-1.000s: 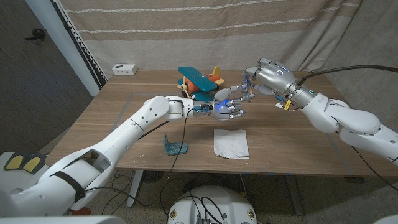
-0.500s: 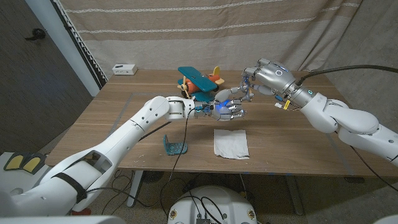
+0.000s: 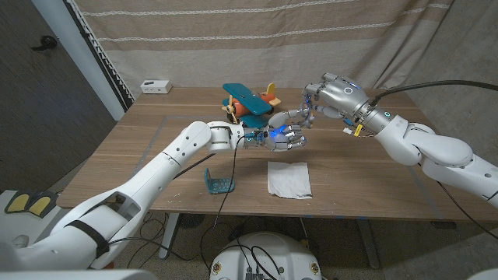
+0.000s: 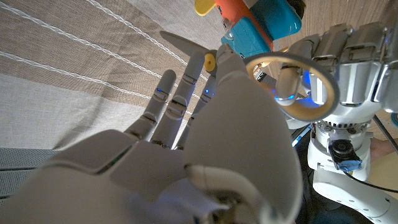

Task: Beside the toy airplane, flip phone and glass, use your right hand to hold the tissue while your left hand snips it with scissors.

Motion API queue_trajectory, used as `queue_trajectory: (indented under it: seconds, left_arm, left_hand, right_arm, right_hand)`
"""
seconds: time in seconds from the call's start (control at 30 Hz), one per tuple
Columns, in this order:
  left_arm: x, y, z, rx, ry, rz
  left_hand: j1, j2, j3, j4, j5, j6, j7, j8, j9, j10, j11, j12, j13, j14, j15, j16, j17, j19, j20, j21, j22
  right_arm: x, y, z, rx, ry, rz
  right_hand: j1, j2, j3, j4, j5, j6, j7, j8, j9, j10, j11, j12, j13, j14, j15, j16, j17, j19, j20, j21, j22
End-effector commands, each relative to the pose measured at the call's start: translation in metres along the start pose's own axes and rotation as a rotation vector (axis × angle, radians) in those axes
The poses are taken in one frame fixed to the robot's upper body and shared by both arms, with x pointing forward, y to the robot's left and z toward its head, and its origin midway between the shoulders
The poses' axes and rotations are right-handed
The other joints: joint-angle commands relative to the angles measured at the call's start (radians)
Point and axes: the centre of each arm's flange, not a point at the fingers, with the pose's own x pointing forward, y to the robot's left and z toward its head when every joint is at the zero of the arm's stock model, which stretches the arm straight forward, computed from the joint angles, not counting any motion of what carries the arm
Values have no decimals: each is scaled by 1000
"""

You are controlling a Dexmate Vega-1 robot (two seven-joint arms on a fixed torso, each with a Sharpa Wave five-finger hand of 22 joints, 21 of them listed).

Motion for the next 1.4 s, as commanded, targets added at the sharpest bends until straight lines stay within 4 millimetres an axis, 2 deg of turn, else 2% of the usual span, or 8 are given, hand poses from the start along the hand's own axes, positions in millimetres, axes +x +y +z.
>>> queue_trajectory:
  seconds: [0.03,0.5,0.8,0.87,1.07,1.27,1.3,1.4]
  left_arm:
    - [1,0,0,-23,-23,9]
    - [2,2,2,-26,-35,-7]
    - [4,4,4,-19,-34,-8]
    - [4,4,4,-14,-35,-10]
    - [4,5,5,-10,-37,-10]
    - [4,6,6,-5,-39,-11]
    - [4,6,6,-6,-41,-10]
    - [4,6,6,-3,-41,-11]
  left_hand:
    - [39,25,26,7,14,47,27,38,131,-3,-6,2,3,-5,3,-10,2,-15,-131,25,-14]
    - [39,37,55,13,7,7,35,56,205,-18,-5,-4,0,-15,3,-17,2,-38,-132,55,-27]
    - [34,42,72,14,-6,1,36,67,244,-23,-5,-5,1,-23,3,-20,2,-54,-131,74,-35]
    - [34,42,75,14,-7,4,34,70,250,-23,-5,-4,1,-24,3,-20,2,-54,-131,77,-37]
    - [34,40,84,12,-10,5,36,70,259,-24,-5,-3,2,-25,2,-21,2,-61,-131,85,-42]
    - [33,39,90,11,-10,9,35,68,258,-22,-5,-2,2,-26,2,-22,2,-62,-131,92,-45]
    - [33,39,91,11,-11,11,35,67,257,-23,-5,-2,2,-26,2,-22,2,-63,-131,92,-47]
    - [32,37,95,10,-11,17,36,62,248,-22,-5,-2,2,-25,2,-22,1,-66,-131,96,-51]
  right_arm:
    - [1,0,0,2,2,2]
    - [4,1,-4,2,9,-12]
    - [2,1,-6,-9,24,-44]
    - [1,0,-7,-13,24,-54]
    - [0,-1,-10,-19,33,-50]
    - [-2,-1,-13,-33,44,-48]
    - [-2,-1,-13,-34,44,-45]
    - [-2,-1,-14,-40,46,-37]
  right_hand:
    - [30,37,6,1,7,3,-8,5,0,79,-53,3,172,10,-111,-1,5,-5,-123,5,1]
    - [29,37,5,1,7,-2,-9,6,0,81,-53,1,172,12,-111,-3,7,-7,-123,6,1]
    - [29,36,4,0,7,-7,-13,7,2,83,-54,-1,165,9,-111,-8,5,-15,-115,5,1]
    - [27,38,3,2,6,-13,-13,3,-2,80,-54,-4,160,4,-111,-14,3,-19,-104,4,1]
    - [-95,34,-38,74,13,-33,8,-19,-40,32,-38,-62,94,-57,-110,-69,-29,-16,-79,-18,-8]
    - [-145,26,-54,98,28,-59,13,-40,-65,-5,-38,-107,51,-99,-108,-111,-62,-20,-67,-42,-11]
    - [-172,22,-65,111,31,-68,17,-51,-76,-16,-38,-120,38,-105,-107,-113,-67,-21,-61,-50,-11]
    - [-188,19,-71,118,38,-76,24,-74,-96,-34,-38,-137,23,-125,-105,-125,-79,-17,-60,-59,-11]
